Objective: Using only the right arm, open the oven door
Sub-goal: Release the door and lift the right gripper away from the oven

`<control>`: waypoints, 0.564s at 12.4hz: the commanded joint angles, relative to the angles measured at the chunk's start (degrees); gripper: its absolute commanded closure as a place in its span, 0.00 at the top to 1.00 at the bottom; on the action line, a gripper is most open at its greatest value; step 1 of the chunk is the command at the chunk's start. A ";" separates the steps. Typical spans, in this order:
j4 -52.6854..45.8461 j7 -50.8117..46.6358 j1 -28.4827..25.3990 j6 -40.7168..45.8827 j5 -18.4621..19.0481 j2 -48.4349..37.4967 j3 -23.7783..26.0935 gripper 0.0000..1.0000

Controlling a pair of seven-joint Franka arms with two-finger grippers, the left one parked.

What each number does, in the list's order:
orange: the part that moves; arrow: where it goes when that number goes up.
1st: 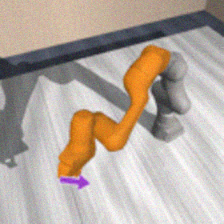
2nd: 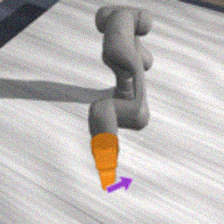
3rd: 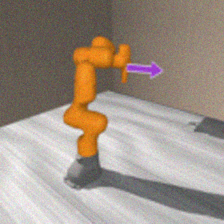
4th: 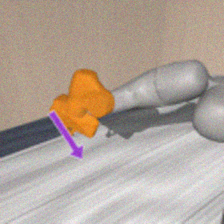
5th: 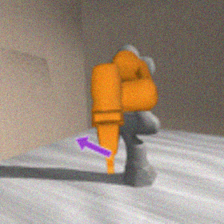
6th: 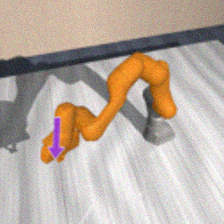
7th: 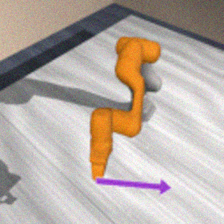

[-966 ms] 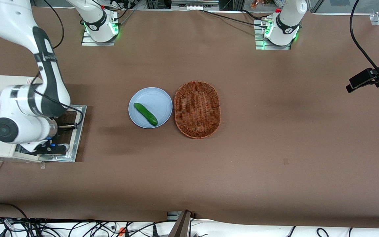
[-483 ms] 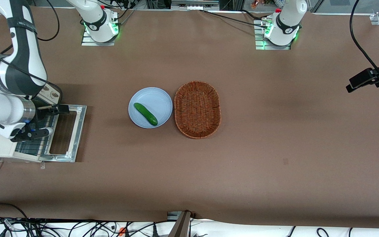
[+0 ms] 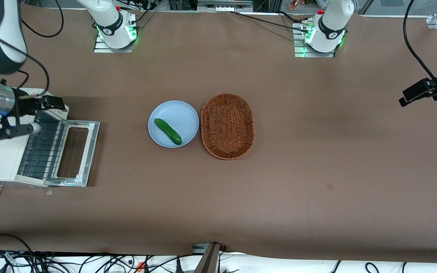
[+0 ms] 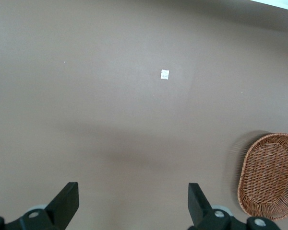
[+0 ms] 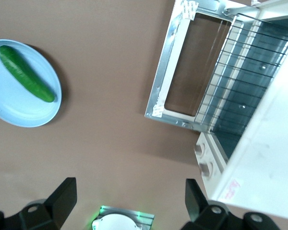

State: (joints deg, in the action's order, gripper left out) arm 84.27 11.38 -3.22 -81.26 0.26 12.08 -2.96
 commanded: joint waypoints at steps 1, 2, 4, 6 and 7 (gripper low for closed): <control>1.25 -0.04 1.54 2.68 -1.05 -4.77 0.67 1.00; 1.42 -0.04 2.24 2.78 -0.96 -6.00 0.85 1.00; 1.34 0.05 2.42 3.21 -0.79 -7.42 0.76 1.00; 1.34 0.14 2.42 3.30 -0.26 -8.74 0.68 1.00; 1.34 0.22 2.34 3.39 -0.17 -9.09 0.76 1.00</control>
State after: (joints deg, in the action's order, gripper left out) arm 84.41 11.36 -1.58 -78.32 0.26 4.99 -2.96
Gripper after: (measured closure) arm 0.000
